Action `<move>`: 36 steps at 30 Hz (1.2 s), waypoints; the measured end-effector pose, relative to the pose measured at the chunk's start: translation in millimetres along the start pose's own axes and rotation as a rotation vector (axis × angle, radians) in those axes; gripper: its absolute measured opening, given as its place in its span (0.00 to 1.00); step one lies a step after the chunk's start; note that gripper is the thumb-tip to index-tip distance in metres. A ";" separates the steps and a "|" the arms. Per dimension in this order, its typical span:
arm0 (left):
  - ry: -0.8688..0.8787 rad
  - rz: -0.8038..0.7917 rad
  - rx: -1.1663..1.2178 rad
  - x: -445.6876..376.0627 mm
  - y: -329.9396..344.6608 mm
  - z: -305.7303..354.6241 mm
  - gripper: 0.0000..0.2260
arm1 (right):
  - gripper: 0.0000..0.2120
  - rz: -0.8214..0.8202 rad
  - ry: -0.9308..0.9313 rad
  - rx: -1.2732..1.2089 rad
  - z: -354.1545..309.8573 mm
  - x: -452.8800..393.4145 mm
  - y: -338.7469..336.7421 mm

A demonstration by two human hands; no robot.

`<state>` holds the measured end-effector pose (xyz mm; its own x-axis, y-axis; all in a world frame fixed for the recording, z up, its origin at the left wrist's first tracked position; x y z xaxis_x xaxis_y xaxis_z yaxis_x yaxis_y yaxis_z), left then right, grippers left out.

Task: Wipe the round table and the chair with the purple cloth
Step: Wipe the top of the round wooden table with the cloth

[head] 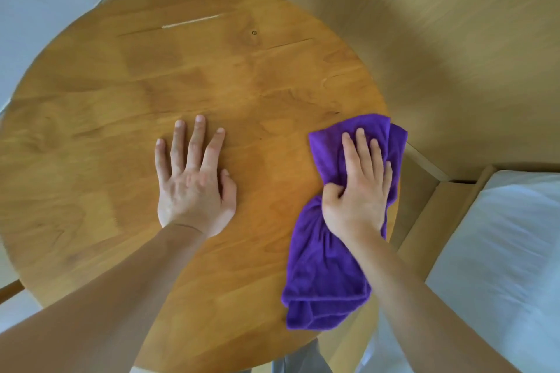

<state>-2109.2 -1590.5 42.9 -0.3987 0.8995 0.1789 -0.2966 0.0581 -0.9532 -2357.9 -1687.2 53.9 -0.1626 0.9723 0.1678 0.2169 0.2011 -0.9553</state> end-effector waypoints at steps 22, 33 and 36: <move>0.015 0.010 0.028 1.0 -2.4 -1.3 0.31 | 0.42 -0.022 -0.003 0.046 -108.6 -86.0 14.2; 0.013 0.034 0.049 1.4 -4.0 1.4 0.30 | 0.39 -0.056 -0.368 -0.041 -105.6 -145.4 -2.3; 0.012 0.031 0.051 0.7 -4.0 -0.2 0.30 | 0.38 0.004 -0.030 -0.054 -106.0 -146.6 3.8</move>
<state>-2108.1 -1590.0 46.8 -0.3979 0.9058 0.1459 -0.3284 0.0079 -0.9445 -2231.2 -1816.4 51.4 -0.1898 0.9694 0.1556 0.2688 0.2037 -0.9414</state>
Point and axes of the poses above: each hand's wrist, its own x-axis away from the middle knuckle, its own y-axis out of the palm, z = x × y, the point moved 9 cm from there along -x, towards the middle knuckle, and after that the axes turned 1 degree about z, right-handed, at the moved point
